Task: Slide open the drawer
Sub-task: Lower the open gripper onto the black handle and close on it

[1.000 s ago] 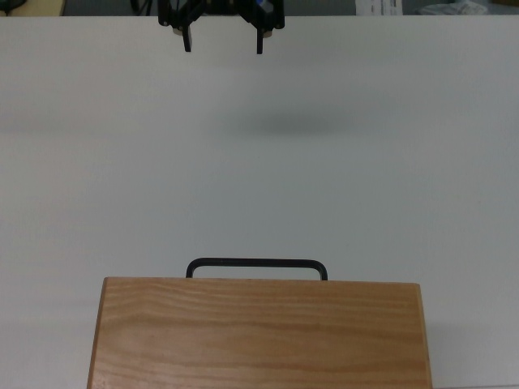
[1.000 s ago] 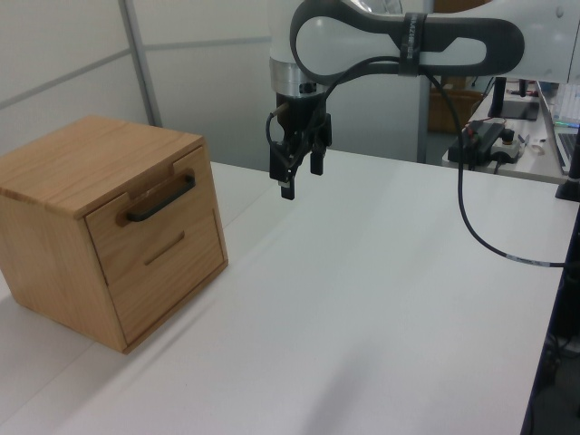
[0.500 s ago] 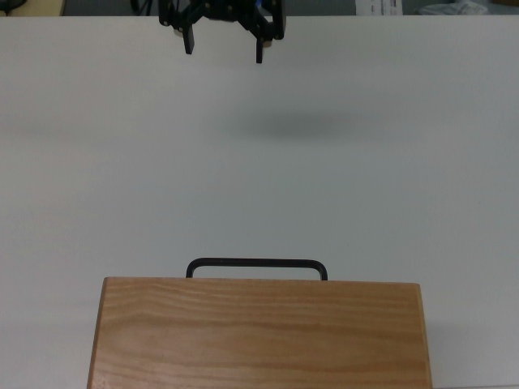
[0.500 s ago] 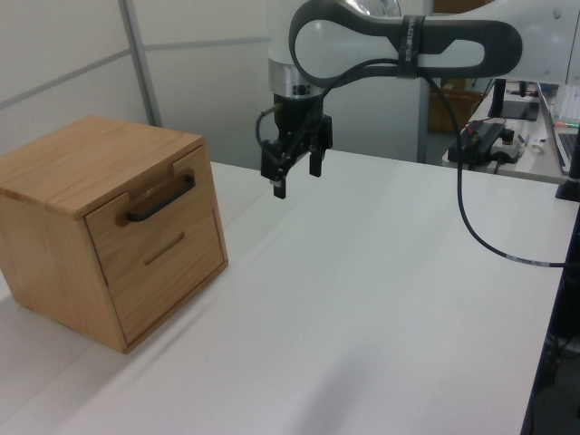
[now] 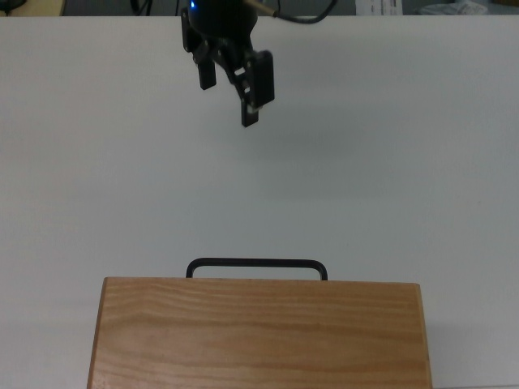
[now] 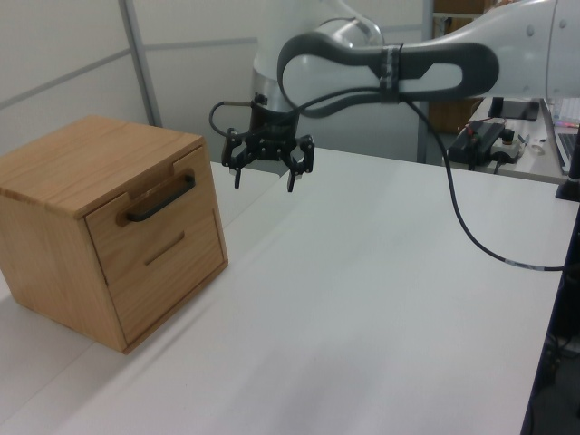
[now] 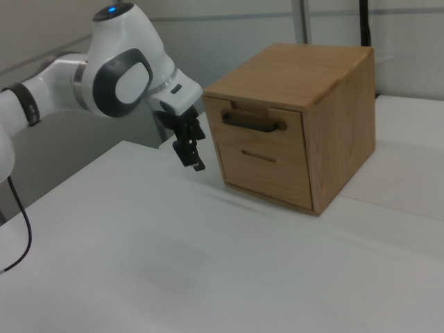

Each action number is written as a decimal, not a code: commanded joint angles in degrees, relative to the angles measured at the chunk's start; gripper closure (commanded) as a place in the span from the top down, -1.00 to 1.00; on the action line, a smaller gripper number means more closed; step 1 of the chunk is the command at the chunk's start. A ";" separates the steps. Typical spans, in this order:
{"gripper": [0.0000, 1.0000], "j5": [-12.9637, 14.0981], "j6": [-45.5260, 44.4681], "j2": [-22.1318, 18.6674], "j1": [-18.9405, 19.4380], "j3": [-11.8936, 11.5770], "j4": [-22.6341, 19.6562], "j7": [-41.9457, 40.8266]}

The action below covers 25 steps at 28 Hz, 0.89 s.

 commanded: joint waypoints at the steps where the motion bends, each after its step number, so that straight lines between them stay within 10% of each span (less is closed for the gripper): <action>1: 1.00 -2.74 4.98 1.88 0.36 0.49 -0.57 13.80; 5: 1.00 -3.00 9.11 3.47 0.36 0.93 -0.04 17.77; 25: 1.00 -23.74 27.67 16.30 1.77 3.39 6.89 41.50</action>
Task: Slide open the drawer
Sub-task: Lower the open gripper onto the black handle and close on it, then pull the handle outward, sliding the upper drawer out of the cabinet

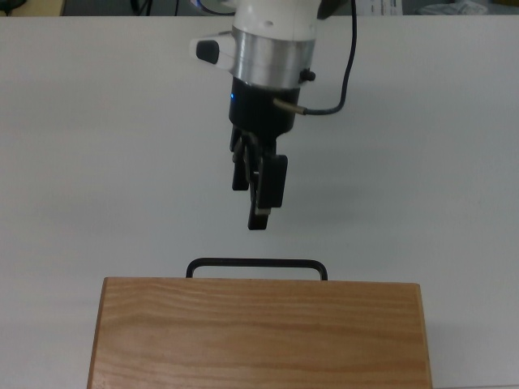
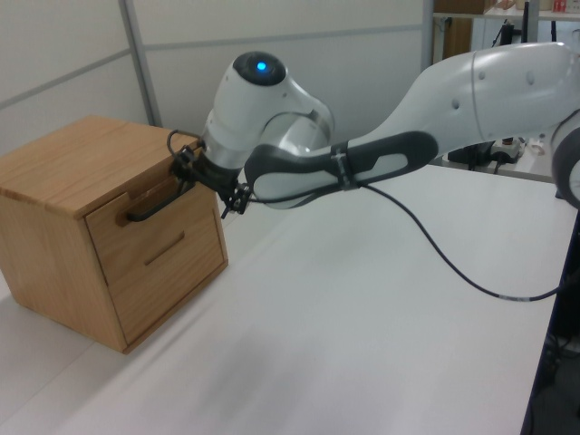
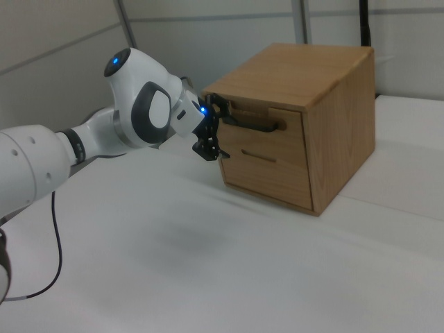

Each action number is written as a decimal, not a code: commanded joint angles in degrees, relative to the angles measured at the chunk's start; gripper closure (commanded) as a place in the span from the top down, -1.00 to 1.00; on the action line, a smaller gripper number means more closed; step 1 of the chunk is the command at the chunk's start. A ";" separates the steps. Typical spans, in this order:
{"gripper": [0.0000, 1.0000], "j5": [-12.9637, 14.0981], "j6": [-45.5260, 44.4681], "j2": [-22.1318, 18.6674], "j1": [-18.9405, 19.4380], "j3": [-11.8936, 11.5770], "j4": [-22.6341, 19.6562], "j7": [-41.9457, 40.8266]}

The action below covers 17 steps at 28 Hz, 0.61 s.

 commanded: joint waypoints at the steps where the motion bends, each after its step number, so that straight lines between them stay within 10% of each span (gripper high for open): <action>1: 1.00 -4.55 1.02 4.81 0.19 0.47 5.73 5.18; 17: 0.59 -6.23 2.51 10.27 0.80 0.55 11.63 8.09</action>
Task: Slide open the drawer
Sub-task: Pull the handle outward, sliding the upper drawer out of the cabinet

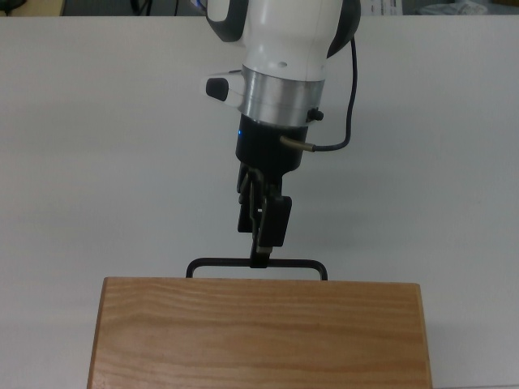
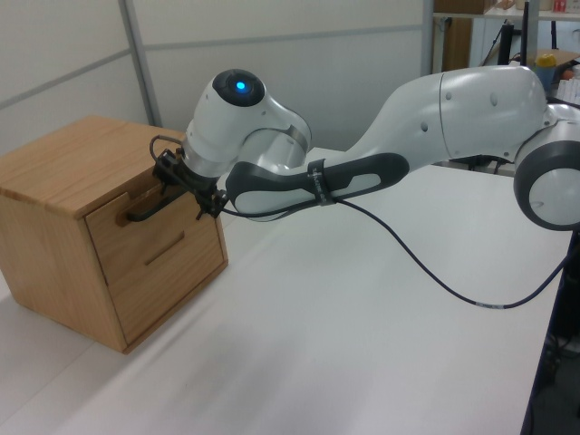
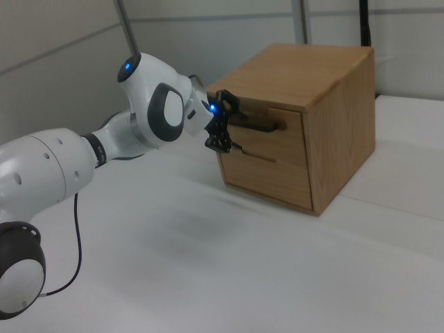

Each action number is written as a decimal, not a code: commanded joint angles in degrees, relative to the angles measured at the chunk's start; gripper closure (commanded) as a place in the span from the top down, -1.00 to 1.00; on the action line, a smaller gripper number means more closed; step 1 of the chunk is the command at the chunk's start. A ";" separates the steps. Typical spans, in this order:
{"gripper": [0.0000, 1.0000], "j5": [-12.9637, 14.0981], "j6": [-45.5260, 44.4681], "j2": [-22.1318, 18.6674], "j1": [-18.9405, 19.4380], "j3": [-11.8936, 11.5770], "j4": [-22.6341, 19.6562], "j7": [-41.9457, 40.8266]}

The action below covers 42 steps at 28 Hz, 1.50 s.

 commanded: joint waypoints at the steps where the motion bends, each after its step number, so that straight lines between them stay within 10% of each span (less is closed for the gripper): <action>1: 0.54 -1.51 0.90 2.43 0.53 -0.09 2.35 2.69; 14: -0.98 -1.51 0.55 4.19 0.53 -0.01 3.06 4.80; 24: -1.00 -1.51 -0.86 2.79 -2.36 3.93 2.09 6.55; 42: -1.00 -1.07 -0.95 -9.60 -9.58 9.57 -13.64 5.59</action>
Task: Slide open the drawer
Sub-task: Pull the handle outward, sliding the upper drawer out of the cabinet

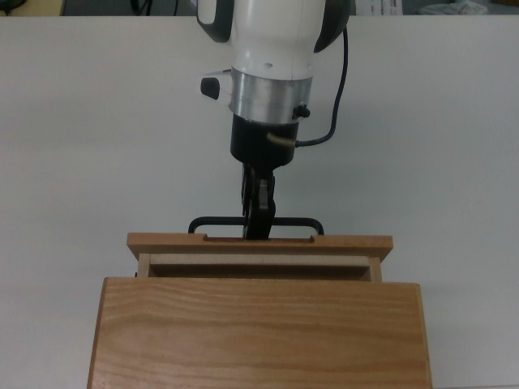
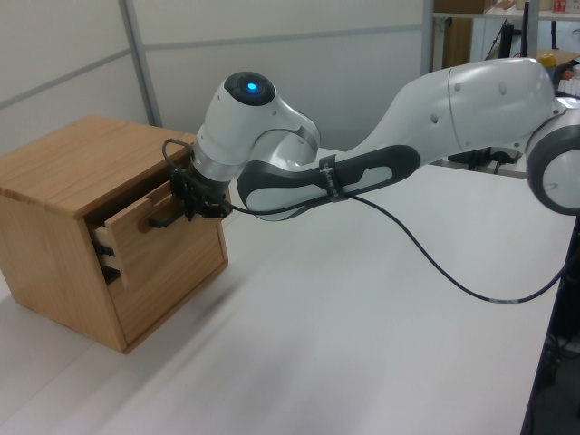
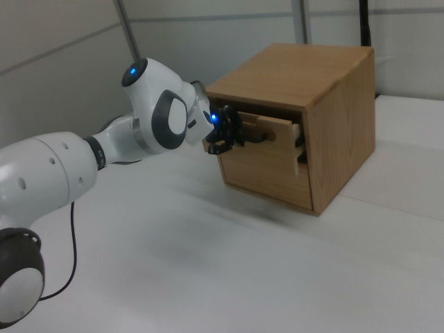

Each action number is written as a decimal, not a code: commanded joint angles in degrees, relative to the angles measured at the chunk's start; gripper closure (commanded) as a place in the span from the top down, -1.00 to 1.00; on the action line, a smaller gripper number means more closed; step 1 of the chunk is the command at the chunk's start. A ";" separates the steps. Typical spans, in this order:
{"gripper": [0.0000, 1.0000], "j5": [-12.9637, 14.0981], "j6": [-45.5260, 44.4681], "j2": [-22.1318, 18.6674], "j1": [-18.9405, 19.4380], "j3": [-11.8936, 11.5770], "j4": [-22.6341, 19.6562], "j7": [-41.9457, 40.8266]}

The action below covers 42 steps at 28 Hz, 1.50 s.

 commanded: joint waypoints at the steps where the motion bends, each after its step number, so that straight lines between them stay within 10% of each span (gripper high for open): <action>1: -1.00 -0.82 -1.37 -7.87 -1.98 0.83 -8.86 0.93; 29: -1.00 11.31 -2.07 -31.07 -3.47 0.30 -34.61 -6.63; 42: -1.00 15.88 -4.53 -37.14 -2.42 0.21 -39.10 -9.53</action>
